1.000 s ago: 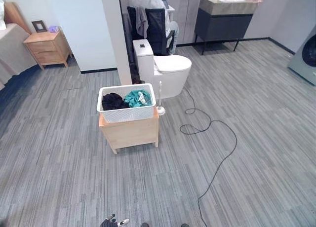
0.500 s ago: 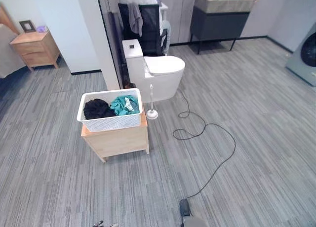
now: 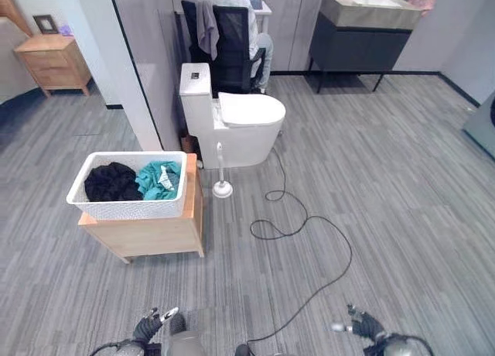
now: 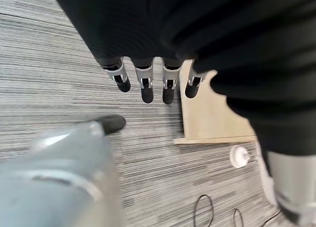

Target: Grab the laundry basket,head to the washer,open it,put in the laundry and shut it.

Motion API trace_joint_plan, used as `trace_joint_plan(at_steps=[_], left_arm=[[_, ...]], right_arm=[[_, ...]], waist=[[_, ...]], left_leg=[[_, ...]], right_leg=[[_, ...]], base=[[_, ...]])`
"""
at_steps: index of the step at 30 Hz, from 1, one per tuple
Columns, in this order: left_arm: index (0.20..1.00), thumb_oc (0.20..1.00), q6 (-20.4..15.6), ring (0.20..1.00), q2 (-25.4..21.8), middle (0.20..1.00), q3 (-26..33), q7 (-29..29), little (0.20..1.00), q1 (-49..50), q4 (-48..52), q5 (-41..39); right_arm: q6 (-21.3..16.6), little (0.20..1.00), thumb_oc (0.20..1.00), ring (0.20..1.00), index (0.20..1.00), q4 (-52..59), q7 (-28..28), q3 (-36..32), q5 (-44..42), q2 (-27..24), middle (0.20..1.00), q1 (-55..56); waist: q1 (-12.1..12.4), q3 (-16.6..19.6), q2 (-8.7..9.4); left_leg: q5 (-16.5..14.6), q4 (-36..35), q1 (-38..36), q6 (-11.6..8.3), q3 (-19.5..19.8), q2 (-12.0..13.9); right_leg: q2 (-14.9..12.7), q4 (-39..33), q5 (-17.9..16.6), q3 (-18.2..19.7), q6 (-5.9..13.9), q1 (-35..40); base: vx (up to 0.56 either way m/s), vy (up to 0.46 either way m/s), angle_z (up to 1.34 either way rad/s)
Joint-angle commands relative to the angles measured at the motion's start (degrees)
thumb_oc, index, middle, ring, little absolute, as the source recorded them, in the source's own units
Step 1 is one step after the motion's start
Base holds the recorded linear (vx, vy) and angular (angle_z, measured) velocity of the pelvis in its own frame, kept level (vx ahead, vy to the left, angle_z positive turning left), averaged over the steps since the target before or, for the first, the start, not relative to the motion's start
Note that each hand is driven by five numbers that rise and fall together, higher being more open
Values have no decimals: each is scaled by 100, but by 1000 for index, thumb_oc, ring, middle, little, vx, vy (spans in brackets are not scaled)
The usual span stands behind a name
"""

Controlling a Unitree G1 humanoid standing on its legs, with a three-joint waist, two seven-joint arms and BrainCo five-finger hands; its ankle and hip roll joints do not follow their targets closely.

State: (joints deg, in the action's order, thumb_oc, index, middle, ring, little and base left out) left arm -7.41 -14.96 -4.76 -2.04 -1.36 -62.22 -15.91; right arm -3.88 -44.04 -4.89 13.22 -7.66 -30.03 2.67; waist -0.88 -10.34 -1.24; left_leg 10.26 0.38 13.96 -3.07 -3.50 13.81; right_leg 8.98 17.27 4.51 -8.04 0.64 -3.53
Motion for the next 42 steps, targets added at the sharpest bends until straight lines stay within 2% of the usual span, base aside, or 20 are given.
trace_joint_plan(at_steps=[1,4,8,10,11,13,15,17,18,19,22,23,25,28,29,30,34,35,38,42], left_arm=[[1000,1000,-144,1000,-355,1000,-123,144,1000,98,-50,-172],[1000,1000,-144,1000,-349,1000,-89,156,1000,175,-45,-171],[1000,1000,-137,1000,-405,1000,-100,147,1000,263,-132,-28],[1000,1000,-122,1000,-426,1000,-121,137,1000,277,-185,65],[1000,1000,-105,1000,-472,1000,-246,137,1000,181,-259,155],[1000,1000,-95,1000,-493,1000,-290,137,1000,186,-164,133],[1000,1000,-96,1000,-552,1000,-273,128,1000,191,-117,132],[1000,1000,-94,1000,-560,1000,-257,135,1000,176,-197,124],[1000,1000,-80,1000,-548,1000,-244,141,1000,172,-270,119],[1000,1000,-79,1000,-545,1000,-240,145,1000,148,-347,126],[1000,1000,-85,1000,-529,1000,-218,159,1000,78,-482,125],[1000,1000,-71,1000,-502,1000,-245,159,1000,23,-507,192],[1000,1000,-74,1000,-479,1000,-308,178,1000,-67,-532,283],[1000,1000,-116,1000,-470,1000,-330,179,1000,-135,-489,347],[1000,1000,-125,1000,-451,1000,-352,209,1000,-172,-426,314],[1000,1000,-160,1000,-403,1000,-326,247,1000,-135,104,26],[1000,1000,-146,1000,-327,1000,-295,361,1000,-148,357,-189],[1000,1000,-127,1000,-325,1000,-286,423,1000,-117,541,-222],[1000,1000,-118,1000,-325,1000,-219,483,1000,-10,748,-255],[1000,1000,-91,1000,-363,1000,-71,622,1000,154,1128,-174]], right_arm=[[-104,1000,1000,1000,1000,420,138,-275,107,-59,1000,155],[-97,1000,1000,1000,1000,371,129,-224,145,-11,1000,106],[-14,1000,1000,1000,1000,98,73,-170,233,182,1000,49],[49,1000,1000,1000,1000,-183,0,-105,304,298,1000,10],[85,1000,1000,1000,1000,-583,26,-70,269,468,1000,-122],[104,1000,1000,1000,1000,-708,43,-19,245,517,1000,-168],[103,1000,1000,1000,1000,-948,-16,155,236,639,1000,-283],[89,1000,1000,1000,1000,-1076,-23,227,219,700,1000,-375],[101,1000,1000,1000,1000,-1249,-60,333,205,801,1000,-420],[100,1000,1000,1000,1000,-1321,-64,364,185,812,1000,-447],[96,1000,1000,1000,1000,-1511,-39,471,183,827,1000,-532],[98,1000,1000,1000,1000,-1612,-12,491,196,840,1000,-507],[79,1000,1000,1000,1000,-1658,-8,452,136,848,1000,-402],[39,1000,1000,1000,1000,-1671,3,386,38,851,1000,-206],[10,1000,1000,1000,1000,-1674,18,322,-22,841,1000,-120],[15,1000,1000,1000,1000,-1555,44,294,-43,774,1000,-12],[24,1000,1000,1000,1000,-1378,86,243,-154,674,1000,-16],[31,1000,1000,1000,1000,-1215,151,145,-207,595,1000,5],[24,1000,1000,1000,1000,-876,192,42,-190,492,1000,38],[-27,1000,1000,1000,1000,-214,281,-244,-285,299,1000,150]], waist=[[344,118,447],[446,168,437],[536,337,404],[592,372,445],[603,369,490],[596,376,445],[598,390,384],[662,383,392],[663,368,376],[619,322,353],[536,146,344],[478,69,412],[342,52,450],[237,105,529],[208,86,538],[236,-68,520],[216,-132,560],[227,-126,580],[254,-44,550],[289,86,399]], left_leg=[[106,-367,-162,-407,432,103],[107,-338,-186,-460,661,79],[-74,299,-36,-419,381,72],[-455,694,-80,-227,249,-197],[-642,879,-86,-101,-12,-389],[-712,911,-94,5,-8,-488],[-975,814,-279,298,113,-905],[-1055,793,-350,355,37,-980],[-1136,681,-577,412,10,-1088],[-1166,611,-686,439,20,-1115],[-1253,454,-973,464,-22,-1202],[-1353,325,-1239,412,-89,-1284],[-1487,348,-1369,354,-79,-1321],[-1679,676,-1319,263,-69,-1393],[-1760,1057,-1241,150,-124,-1360],[-1495,2388,-689,-68,-110,-1169],[-1177,3038,-84,-127,110,-951],[-1100,2443,-147,-103,9,-549],[-987,1310,-481,-109,120,-352],[-279,10,-639,-265,520,-89]], right_leg=[[-1054,-1095,301,306,178,706],[-1121,-1058,415,420,255,862],[-1555,-986,416,425,495,1104],[-1920,-830,-5,486,698,1075],[-2253,-467,-720,434,840,899],[-2288,-166,-847,507,773,685],[-2186,345,-922,586,655,339],[-2283,350,-970,293,673,305],[-2141,96,-635,-18,570,207],[-1895,38,-421,64,503,-14],[-1495,-192,-413,49,521,-549],[-1502,-826,-606,-599,562,-638],[-1408,-1163,-590,-813,544,-493],[-1235,-1256,-456,-463,347,-292],[-1174,-1227,-414,-387,243,-208],[-1153,-1252,-424,-457,87,-39],[-1042,-1383,-295,-345,-50,134],[-1070,-1376,-194,-362,-72,204],[-1036,-1356,-61,-280,-32,258],[-901,-1164,169,-108,-48,304]], base=[[254,120,5],[364,267,-9],[319,345,-8],[289,449,-3],[274,456,-31],[152,337,-22],[202,413,15],[193,258,5],[257,257,-8],[255,196,-52],[164,63,-47],[157,-17,-11],[243,-67,10],[240,-88,52],[99,-128,59],[99,-128,58],[65,-108,47],[89,-19,1],[159,25,-5],[187,103,-29]])
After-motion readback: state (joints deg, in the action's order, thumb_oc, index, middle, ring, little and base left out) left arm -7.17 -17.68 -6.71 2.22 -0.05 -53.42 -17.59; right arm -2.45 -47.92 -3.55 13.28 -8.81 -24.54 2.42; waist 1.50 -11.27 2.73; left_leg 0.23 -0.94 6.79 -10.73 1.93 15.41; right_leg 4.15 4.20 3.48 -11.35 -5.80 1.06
